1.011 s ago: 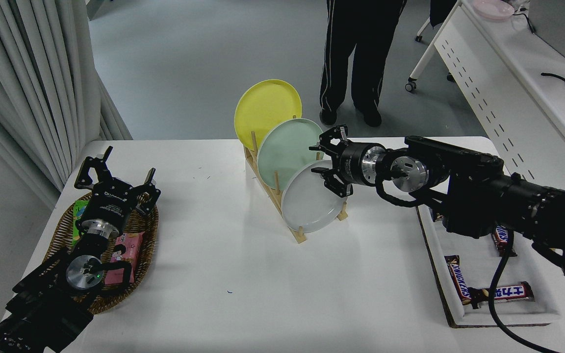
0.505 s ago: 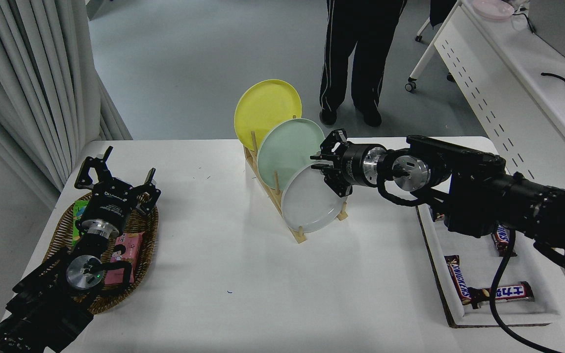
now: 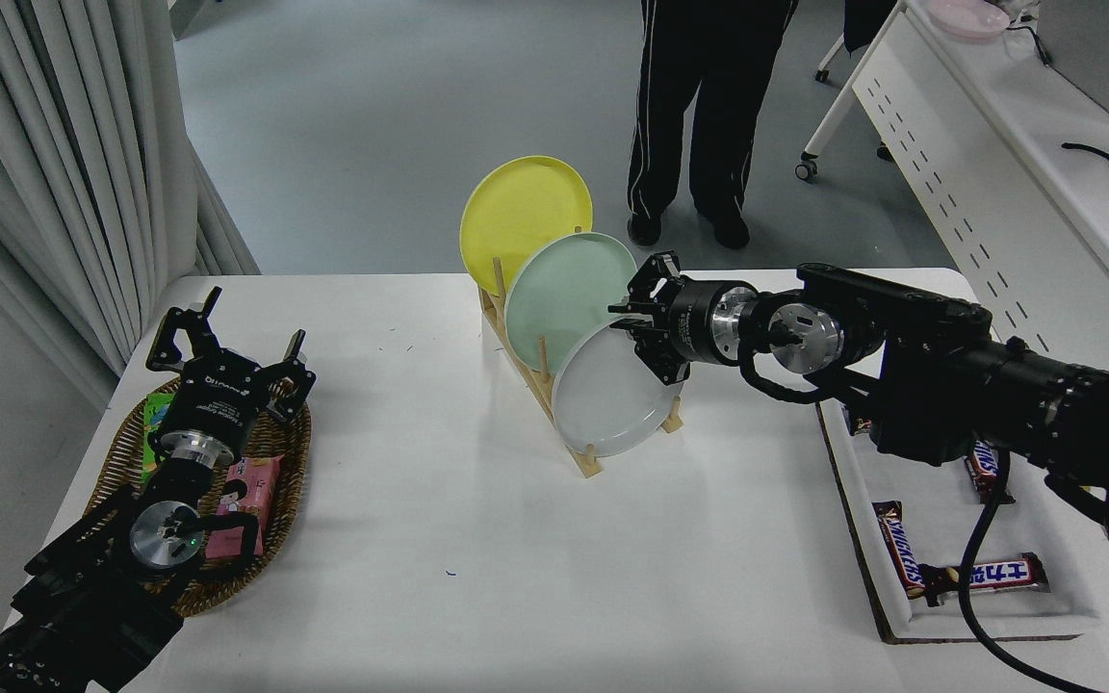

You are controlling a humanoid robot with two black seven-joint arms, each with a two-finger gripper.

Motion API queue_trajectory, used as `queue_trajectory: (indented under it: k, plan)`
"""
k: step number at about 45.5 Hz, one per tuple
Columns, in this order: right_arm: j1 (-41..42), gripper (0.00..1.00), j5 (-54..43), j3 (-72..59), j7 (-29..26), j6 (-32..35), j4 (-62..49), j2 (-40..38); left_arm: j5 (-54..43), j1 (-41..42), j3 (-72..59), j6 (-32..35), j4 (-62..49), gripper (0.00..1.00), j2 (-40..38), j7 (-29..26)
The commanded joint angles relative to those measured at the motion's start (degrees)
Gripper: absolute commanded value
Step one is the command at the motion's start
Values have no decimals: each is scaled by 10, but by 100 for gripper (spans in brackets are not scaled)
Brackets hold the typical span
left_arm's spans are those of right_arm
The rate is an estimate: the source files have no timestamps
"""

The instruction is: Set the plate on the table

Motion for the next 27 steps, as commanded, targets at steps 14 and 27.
queue_trajectory:
  k: [14,27]
  plan:
    - [-1,1,0,0,0,-3,0,1,0,0,0,0,0,100,1,0]
    - [-1,0,-1,0,-2,-2,0,1,0,0,0,0,0,100,0,0]
